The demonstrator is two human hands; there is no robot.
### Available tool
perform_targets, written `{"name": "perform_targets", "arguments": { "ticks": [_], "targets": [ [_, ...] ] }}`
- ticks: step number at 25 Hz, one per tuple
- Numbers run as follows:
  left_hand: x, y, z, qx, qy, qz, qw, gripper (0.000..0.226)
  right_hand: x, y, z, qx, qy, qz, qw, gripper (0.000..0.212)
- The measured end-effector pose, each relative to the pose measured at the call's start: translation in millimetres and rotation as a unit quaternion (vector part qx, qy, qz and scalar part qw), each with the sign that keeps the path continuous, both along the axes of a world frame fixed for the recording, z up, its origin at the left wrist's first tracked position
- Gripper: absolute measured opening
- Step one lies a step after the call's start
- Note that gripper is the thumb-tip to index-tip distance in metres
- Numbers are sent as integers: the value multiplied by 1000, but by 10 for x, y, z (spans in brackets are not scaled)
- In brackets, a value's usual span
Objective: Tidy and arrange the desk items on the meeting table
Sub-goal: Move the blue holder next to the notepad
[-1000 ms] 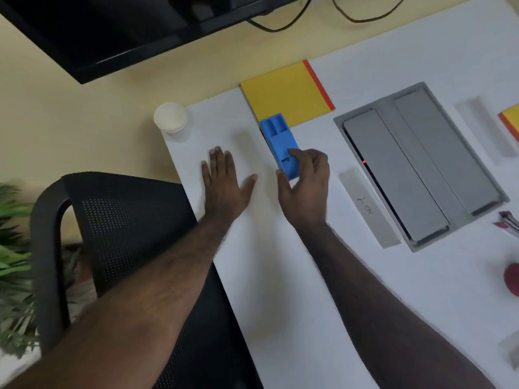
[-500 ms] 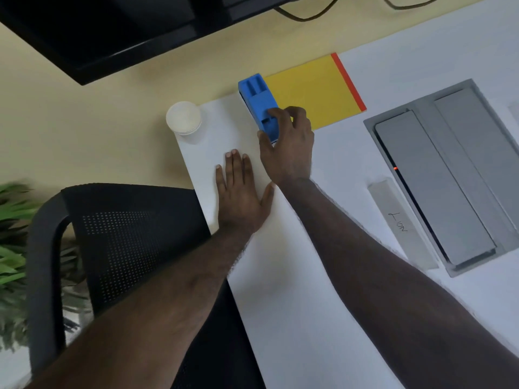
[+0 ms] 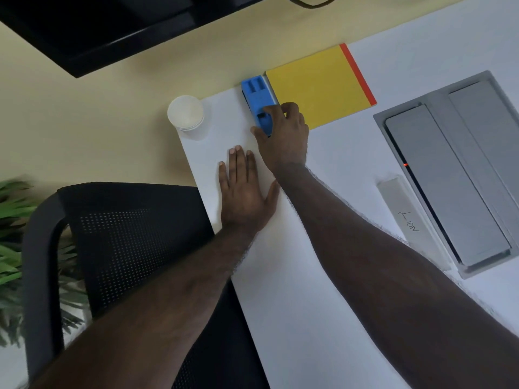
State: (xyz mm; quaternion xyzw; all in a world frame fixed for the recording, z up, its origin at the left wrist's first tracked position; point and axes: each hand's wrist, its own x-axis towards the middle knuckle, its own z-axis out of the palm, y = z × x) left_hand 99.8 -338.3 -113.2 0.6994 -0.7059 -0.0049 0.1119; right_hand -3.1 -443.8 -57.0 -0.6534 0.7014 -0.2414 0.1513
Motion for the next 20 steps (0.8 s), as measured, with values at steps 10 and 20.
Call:
{"name": "perform_targets", "arguments": {
  "ticks": [10,20],
  "targets": [
    [29,38,84,15,21,-19,999,85,-308,970,175,-78,-38,-67,994,48],
    [-208,434,120,4,44,30,999,76,-1185,2588,303,-47,-19,-191,980,45]
  ]
}}
